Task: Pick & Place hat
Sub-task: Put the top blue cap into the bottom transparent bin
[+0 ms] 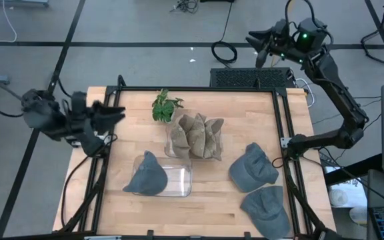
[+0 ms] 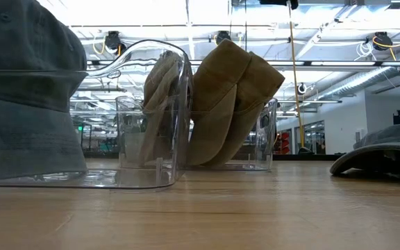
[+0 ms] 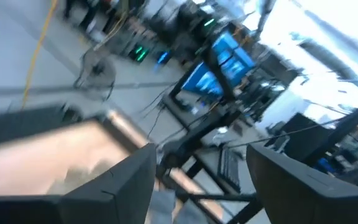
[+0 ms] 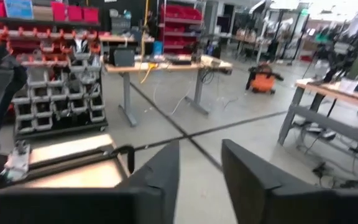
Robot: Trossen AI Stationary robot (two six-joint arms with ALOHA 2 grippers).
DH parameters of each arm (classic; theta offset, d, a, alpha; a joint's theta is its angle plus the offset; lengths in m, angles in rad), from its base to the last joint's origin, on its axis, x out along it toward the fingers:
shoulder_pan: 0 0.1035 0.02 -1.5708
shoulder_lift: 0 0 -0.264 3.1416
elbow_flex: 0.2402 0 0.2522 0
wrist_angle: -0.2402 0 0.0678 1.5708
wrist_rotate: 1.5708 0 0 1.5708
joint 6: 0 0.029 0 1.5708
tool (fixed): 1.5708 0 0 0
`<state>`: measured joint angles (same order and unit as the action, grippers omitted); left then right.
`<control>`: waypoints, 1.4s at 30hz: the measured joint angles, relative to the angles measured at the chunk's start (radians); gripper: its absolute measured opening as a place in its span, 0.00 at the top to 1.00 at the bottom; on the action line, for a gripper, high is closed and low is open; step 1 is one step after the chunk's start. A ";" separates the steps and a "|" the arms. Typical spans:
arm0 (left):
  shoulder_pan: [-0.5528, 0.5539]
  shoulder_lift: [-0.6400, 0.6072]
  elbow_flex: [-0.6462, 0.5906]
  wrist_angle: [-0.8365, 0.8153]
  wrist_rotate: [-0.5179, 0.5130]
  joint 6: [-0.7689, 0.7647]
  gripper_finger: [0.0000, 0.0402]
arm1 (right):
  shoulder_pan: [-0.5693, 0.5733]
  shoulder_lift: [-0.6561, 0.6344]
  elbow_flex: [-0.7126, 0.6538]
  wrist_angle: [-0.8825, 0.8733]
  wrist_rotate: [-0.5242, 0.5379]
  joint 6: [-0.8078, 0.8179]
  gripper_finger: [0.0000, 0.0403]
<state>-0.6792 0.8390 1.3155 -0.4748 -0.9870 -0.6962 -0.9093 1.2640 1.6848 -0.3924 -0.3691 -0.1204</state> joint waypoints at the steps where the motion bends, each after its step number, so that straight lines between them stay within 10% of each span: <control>1: 0.004 -0.009 0.000 0.050 0.014 0.079 0.36 | 0.008 -0.002 0.000 -0.015 0.002 -0.005 0.70; 9: 0.030 -0.029 0.001 0.390 0.012 0.662 0.36 | 0.140 -0.040 0.000 -0.170 0.309 -0.027 0.49; 15: 0.077 -0.035 0.001 0.433 -0.055 0.781 0.37 | 0.291 -0.078 0.000 -0.370 0.616 0.034 0.43; 42: 0.254 -0.036 0.000 0.450 -0.060 0.928 0.40 | 0.942 0.035 0.001 -0.781 0.861 0.826 0.45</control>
<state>-0.4255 0.8028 1.3155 -0.0246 -1.0470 0.2317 0.0329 1.2987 1.6859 -1.1732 0.4914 0.7052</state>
